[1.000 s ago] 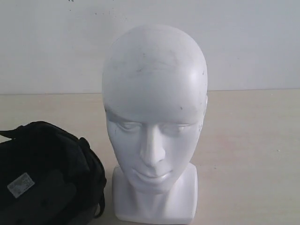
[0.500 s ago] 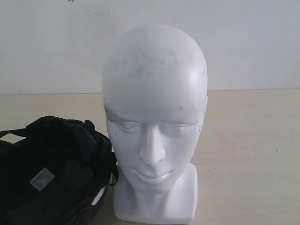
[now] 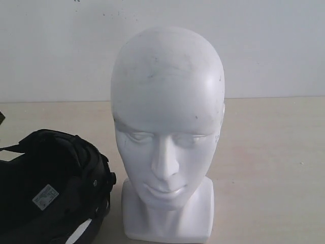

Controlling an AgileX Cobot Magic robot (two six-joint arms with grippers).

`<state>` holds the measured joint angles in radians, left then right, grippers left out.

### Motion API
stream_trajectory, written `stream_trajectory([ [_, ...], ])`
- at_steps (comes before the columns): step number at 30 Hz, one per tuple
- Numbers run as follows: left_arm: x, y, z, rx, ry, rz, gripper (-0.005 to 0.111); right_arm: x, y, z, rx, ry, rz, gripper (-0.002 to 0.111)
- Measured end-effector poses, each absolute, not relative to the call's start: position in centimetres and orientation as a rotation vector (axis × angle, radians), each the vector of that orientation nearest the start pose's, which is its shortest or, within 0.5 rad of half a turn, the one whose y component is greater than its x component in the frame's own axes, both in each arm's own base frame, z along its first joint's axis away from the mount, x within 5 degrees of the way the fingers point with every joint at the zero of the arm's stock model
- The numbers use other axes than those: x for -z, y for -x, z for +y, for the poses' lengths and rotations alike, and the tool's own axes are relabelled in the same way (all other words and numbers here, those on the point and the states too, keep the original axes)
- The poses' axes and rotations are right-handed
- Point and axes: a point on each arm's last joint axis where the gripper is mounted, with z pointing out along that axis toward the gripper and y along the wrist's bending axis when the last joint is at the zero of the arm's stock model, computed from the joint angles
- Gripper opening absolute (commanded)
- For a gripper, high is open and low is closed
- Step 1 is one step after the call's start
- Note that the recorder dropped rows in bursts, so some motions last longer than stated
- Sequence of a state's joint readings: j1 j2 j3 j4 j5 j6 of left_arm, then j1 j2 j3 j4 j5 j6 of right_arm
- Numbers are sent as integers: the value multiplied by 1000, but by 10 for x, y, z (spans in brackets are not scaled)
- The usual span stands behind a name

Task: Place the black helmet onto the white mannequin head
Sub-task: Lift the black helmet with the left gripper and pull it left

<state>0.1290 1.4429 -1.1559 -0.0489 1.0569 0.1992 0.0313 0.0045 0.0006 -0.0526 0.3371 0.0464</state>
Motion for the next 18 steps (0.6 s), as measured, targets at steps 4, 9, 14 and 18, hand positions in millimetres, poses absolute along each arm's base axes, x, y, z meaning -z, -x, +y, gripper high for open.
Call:
stream_trajectory([
  [4,-313,-277,29,50,-69,2853,50,-182,-54,0,-4,19,1825,0],
  [9,-333,-266,10,304,-132,2768,50,-182,-54,0,-4,19,1825,0],
  [14,-359,-239,-10,497,-213,2606,50,-182,-54,0,-4,19,1825,0],
  [18,-368,-203,-31,544,-335,2526,50,-182,-54,0,-4,19,1825,0],
])
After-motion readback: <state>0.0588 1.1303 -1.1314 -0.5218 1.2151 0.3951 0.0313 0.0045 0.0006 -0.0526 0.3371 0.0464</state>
